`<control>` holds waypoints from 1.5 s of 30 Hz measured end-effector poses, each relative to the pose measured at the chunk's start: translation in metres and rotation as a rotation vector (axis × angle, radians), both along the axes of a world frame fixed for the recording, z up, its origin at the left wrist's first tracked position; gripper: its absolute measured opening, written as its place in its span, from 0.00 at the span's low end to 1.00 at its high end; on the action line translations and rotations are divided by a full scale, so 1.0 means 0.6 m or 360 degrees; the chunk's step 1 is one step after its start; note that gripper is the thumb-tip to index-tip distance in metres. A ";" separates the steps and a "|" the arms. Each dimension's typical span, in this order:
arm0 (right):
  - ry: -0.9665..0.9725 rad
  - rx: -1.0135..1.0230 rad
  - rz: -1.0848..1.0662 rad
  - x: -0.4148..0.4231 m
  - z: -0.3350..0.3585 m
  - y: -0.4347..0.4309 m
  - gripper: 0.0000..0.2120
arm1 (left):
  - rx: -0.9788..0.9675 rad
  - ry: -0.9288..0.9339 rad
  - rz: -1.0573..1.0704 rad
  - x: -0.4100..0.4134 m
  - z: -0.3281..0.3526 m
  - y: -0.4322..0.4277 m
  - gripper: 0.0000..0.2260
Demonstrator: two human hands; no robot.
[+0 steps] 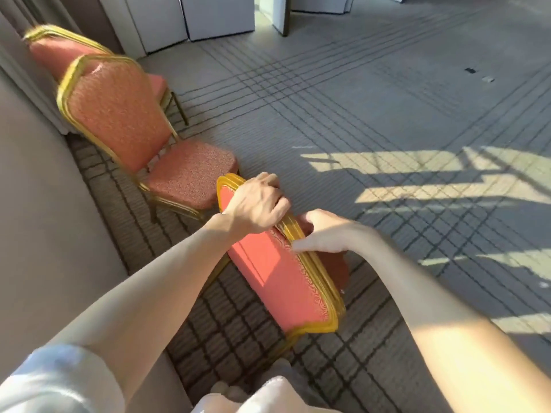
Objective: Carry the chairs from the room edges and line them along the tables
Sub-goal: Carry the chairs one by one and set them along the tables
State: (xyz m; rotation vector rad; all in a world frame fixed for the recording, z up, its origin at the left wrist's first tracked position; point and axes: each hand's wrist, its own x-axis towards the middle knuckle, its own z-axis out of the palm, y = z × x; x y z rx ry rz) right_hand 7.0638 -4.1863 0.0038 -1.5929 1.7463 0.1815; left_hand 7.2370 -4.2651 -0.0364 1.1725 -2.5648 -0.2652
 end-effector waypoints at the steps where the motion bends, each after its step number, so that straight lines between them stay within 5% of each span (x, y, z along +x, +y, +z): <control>1: -0.0024 -0.0039 -0.0062 -0.019 0.006 -0.006 0.47 | 0.0011 0.0015 -0.0018 -0.022 0.007 -0.014 0.23; 4: -0.0012 -0.0178 -0.0145 -0.052 0.020 -0.017 0.43 | 0.0048 -0.0028 -0.0058 -0.074 0.019 -0.043 0.22; 9: -0.0109 -0.0444 -0.0565 -0.036 -0.005 -0.042 0.20 | -0.0027 -0.0203 -0.0192 -0.121 0.024 -0.092 0.28; 16: -0.0037 -0.0619 -0.0974 -0.065 -0.001 -0.090 0.15 | -0.0118 -0.0169 -0.0516 -0.210 0.024 -0.158 0.28; 20: 0.0293 -0.0794 -0.1194 -0.105 -0.007 -0.133 0.14 | -0.0090 -0.0156 -0.0595 -0.288 0.019 -0.206 0.31; 22: 0.0446 -0.0827 -0.1245 -0.129 -0.014 -0.156 0.11 | -0.0009 -0.0129 -0.0675 -0.323 0.025 -0.226 0.27; 27: 0.0548 -0.0739 -0.1426 -0.165 -0.029 -0.192 0.13 | -0.0398 -0.0302 -0.1138 -0.353 0.034 -0.260 0.13; 33: 0.0656 -0.0660 -0.1525 -0.161 -0.007 -0.206 0.16 | 0.0308 0.0084 -0.0958 -0.355 0.036 -0.284 0.24; 40: 0.0728 -0.0632 -0.1496 -0.164 -0.003 -0.214 0.15 | 0.0408 -0.0091 -0.0989 -0.358 0.066 -0.281 0.23; 42: 0.0755 -0.0655 -0.1485 -0.173 -0.007 -0.215 0.14 | 0.0334 -0.0154 -0.1071 -0.367 0.070 -0.286 0.21; 45: 0.0744 -0.0735 -0.1476 -0.194 -0.012 -0.220 0.12 | -0.0199 -0.0293 -0.1325 -0.388 0.058 -0.295 0.11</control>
